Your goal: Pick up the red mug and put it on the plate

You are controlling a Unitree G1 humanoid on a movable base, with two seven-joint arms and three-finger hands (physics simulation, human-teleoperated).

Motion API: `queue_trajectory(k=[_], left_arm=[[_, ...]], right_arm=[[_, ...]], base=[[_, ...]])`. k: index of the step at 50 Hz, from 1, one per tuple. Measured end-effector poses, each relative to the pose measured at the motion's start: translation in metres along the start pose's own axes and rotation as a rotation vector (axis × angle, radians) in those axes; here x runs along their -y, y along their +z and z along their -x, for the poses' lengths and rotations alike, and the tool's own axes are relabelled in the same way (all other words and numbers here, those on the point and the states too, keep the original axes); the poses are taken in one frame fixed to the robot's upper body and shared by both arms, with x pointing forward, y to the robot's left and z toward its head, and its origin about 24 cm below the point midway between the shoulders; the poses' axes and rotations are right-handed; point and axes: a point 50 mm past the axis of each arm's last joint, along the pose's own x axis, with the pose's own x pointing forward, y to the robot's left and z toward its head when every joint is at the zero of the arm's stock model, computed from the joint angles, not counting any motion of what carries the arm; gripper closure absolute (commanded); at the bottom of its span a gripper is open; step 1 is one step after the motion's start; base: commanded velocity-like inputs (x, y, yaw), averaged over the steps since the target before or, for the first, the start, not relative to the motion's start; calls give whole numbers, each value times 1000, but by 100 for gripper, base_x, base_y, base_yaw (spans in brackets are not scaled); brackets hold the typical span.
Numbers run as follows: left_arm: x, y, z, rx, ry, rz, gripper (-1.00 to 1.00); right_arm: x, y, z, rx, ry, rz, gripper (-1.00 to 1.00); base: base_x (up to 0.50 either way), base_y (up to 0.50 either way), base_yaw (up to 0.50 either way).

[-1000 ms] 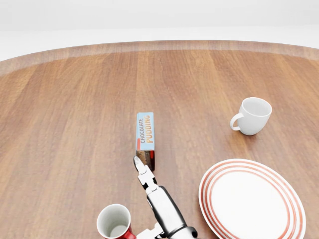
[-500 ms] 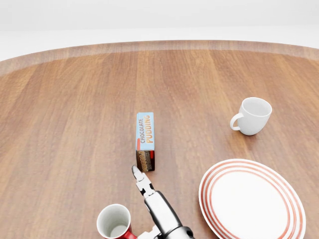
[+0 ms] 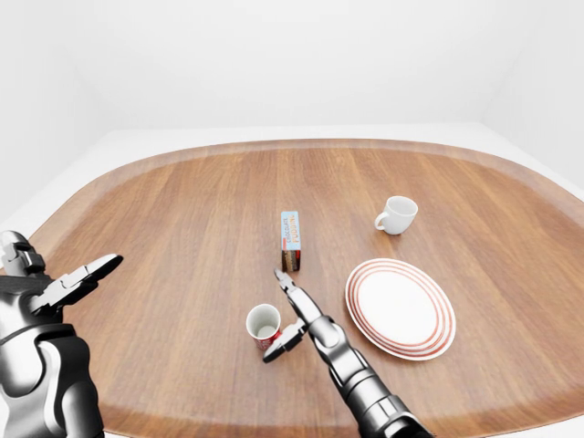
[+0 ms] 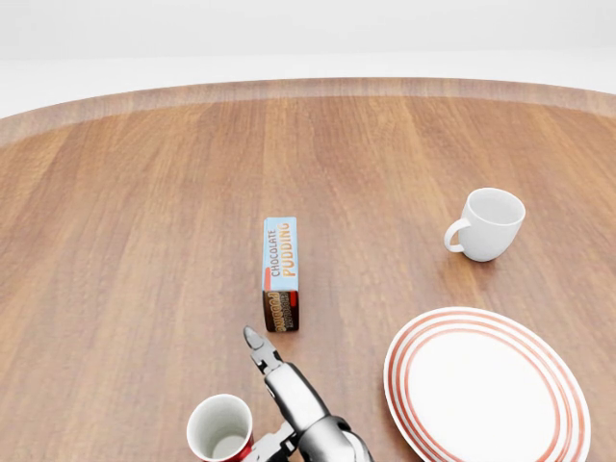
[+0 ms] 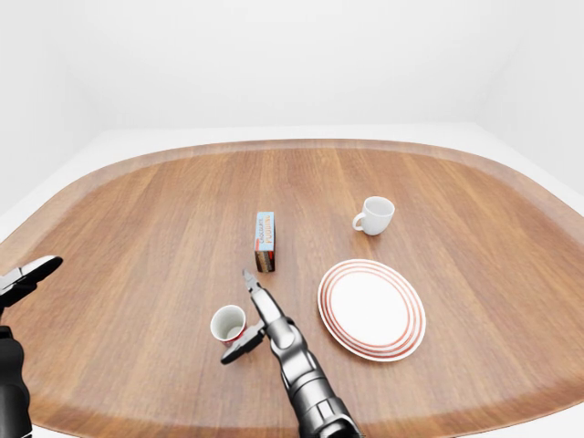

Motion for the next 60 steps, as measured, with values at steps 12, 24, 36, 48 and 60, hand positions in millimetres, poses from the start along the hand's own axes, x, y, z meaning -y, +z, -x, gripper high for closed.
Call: queue_trajectory(k=[12,24,36,48,60], left_arm=[[0,0,1,1,0,1,-100],[0,-1,1,-4,-1,-1,-100],[1,-2,1,-7,-2,-2,-100],[1,-2,1,-8,-2,-3,-100],[1,-3,1,-13,-2,-3,-100]], right_arm=[[1,-18,-9,-105,5,-23,-100],[-1,-35,-9,-212,28,-25,-100],[-6,-36,-10,-223,43,36,-100],[-15,-35,-8,-201,76,64,-100],[-19,-19,-6,-103,66,65,-100]], base=[[0,0,0],[0,0,0],[0,0,0],[0,0,0],[0,0,0]])
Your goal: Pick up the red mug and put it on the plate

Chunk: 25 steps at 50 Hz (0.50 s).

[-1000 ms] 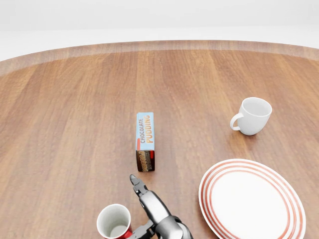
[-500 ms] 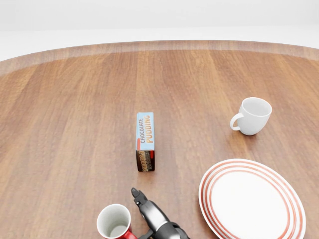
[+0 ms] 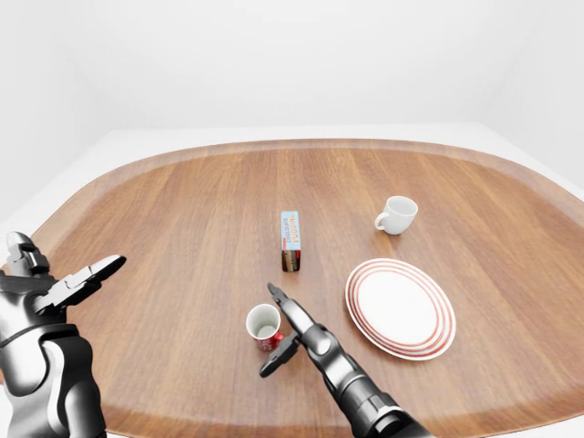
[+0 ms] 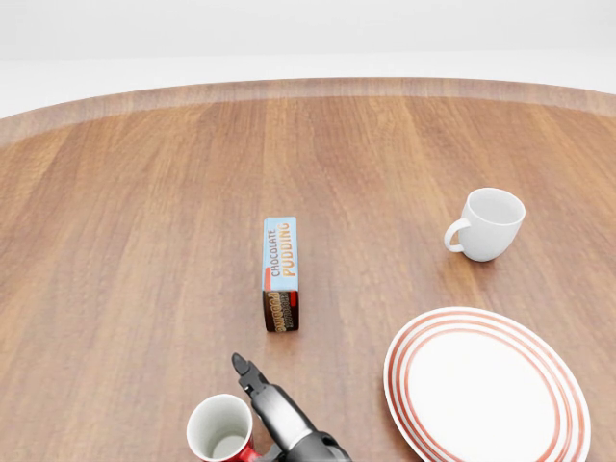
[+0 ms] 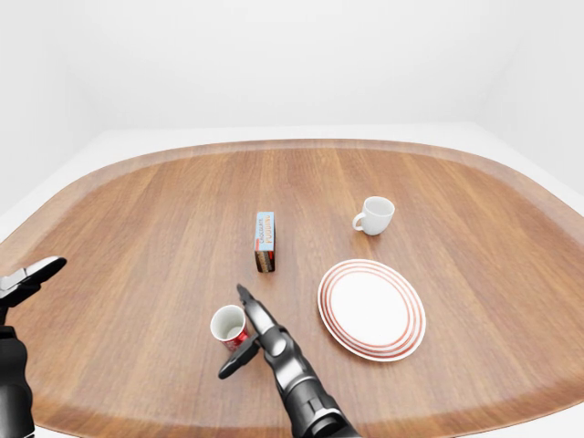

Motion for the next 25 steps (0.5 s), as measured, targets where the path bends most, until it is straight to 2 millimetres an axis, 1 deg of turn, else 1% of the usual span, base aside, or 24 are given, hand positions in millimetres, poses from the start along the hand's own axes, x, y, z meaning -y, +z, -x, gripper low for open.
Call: queue_trajectory(k=[4,10,25], left_arm=[[0,-1,0,-2,0,-1,-100],[0,-1,0,-4,0,-1,-100],[0,-2,0,-6,0,-2,-100]], right_arm=[[2,7,1,39,-15,-7,-100],[4,12,2,66,-29,-16,-100],[6,8,-1,34,-46,-35,-100]], base=[[0,0,0],[0,0,0],[0,0,0]])
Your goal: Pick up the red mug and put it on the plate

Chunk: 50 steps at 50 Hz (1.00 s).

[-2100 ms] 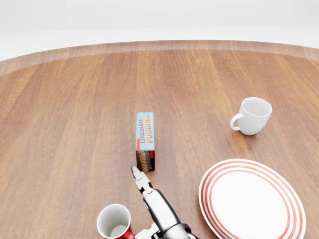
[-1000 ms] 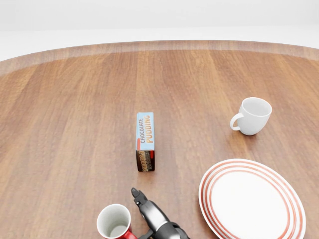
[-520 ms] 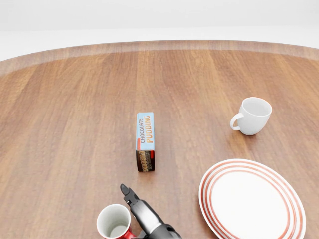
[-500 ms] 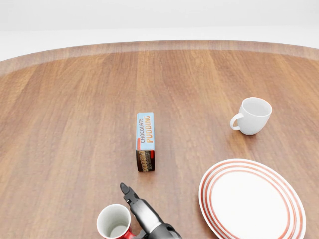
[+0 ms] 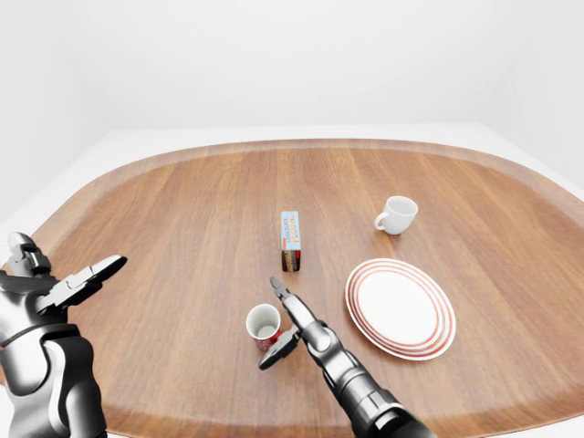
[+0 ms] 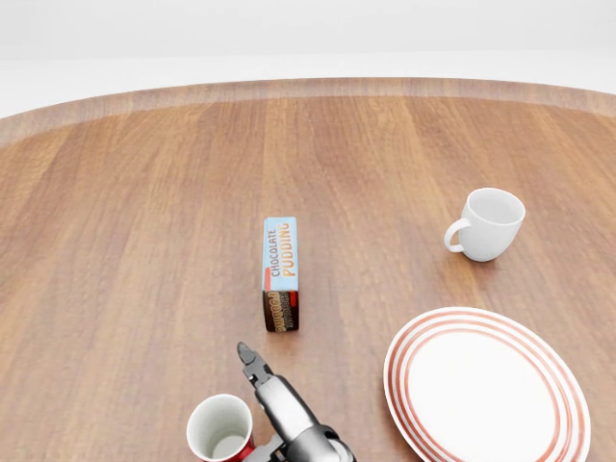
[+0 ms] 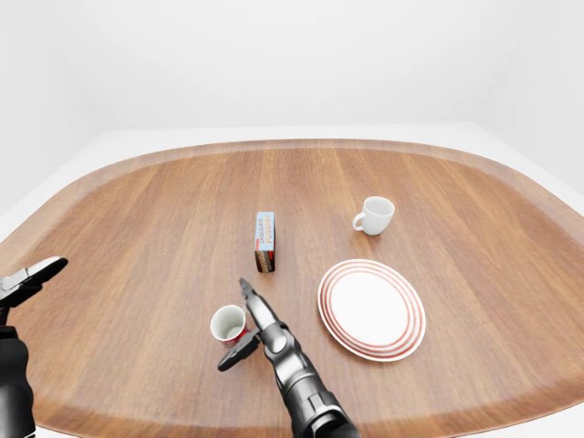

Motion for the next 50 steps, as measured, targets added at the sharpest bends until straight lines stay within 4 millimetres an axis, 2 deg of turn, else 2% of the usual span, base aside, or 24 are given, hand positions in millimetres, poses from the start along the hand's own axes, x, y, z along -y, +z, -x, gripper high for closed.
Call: queue_trajectory(k=[20,21,22,23,24,42,50], left_arm=[[1,0,0,1,-1,1,-100],[1,0,0,1,-1,0,-100],[1,0,0,1,-1,0,-100],[1,0,0,1,-1,0,-100],[1,0,0,1,-1,0,-100],[1,-1,0,-3,-2,0,-100],[1,0,0,-1,-3,0,-100]], right_arm=[[2,-15,-3,-92,2,-24,-100],[2,-15,-3,-94,2,-25,-76],[2,-15,-3,-95,1,-26,-36],[2,-15,-3,-96,1,-26,15],[2,-15,-3,-97,1,-27,100],[1,-18,-2,-106,2,-16,100],[15,0,-1,-3,-52,1,100]], base=[[0,0,0],[0,0,0],[0,0,0],[0,0,0],[0,0,0],[0,0,0],[0,0,0]])
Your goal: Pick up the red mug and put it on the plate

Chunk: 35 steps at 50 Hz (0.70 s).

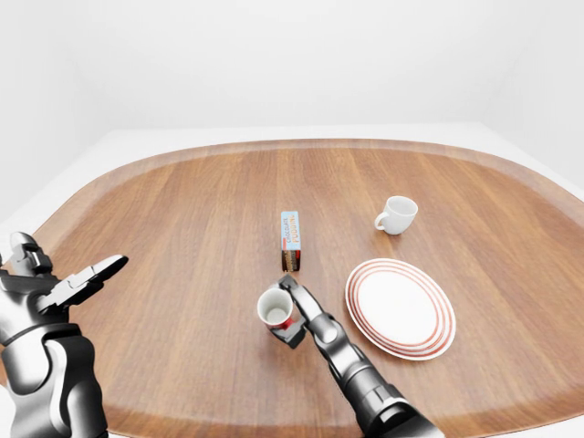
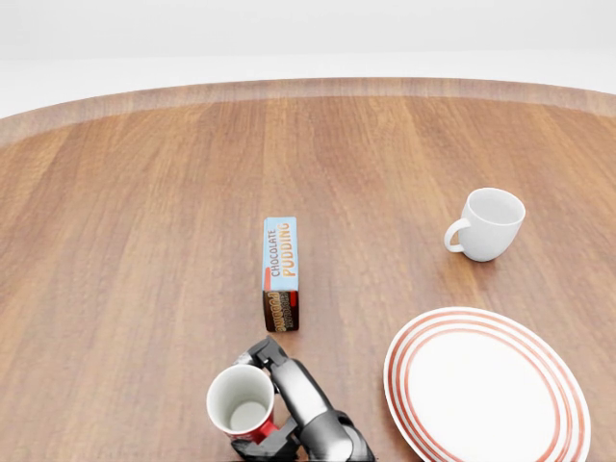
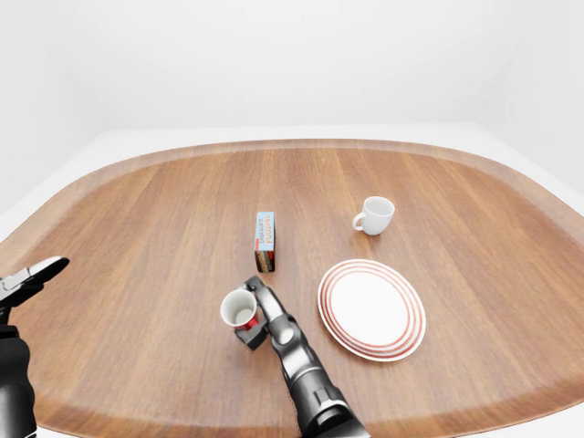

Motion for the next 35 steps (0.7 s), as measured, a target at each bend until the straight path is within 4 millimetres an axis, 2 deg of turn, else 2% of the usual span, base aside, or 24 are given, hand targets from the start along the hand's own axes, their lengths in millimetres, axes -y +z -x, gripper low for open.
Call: queue_trajectory(k=[4,10,18,24,30,35], left_arm=[[0,1,0,2,0,0,-100],[1,1,0,4,-1,0,-100],[1,1,0,6,-2,-1,-100],[1,1,0,5,-3,-2,-100],[1,1,0,4,-3,-3,-100],[1,0,0,2,-4,-4,-100]], right_arm=[[29,12,2,59,-109,1,100],[89,22,13,106,-333,-34,100],[158,9,31,81,-609,-77,100],[190,-16,44,-43,-792,-139,100],[209,-35,58,-142,-932,-201,100],[217,-50,68,-213,-1006,-247,100]], base=[[0,0,0],[0,0,0],[0,0,0],[0,0,0],[0,0,0],[0,0,0]])
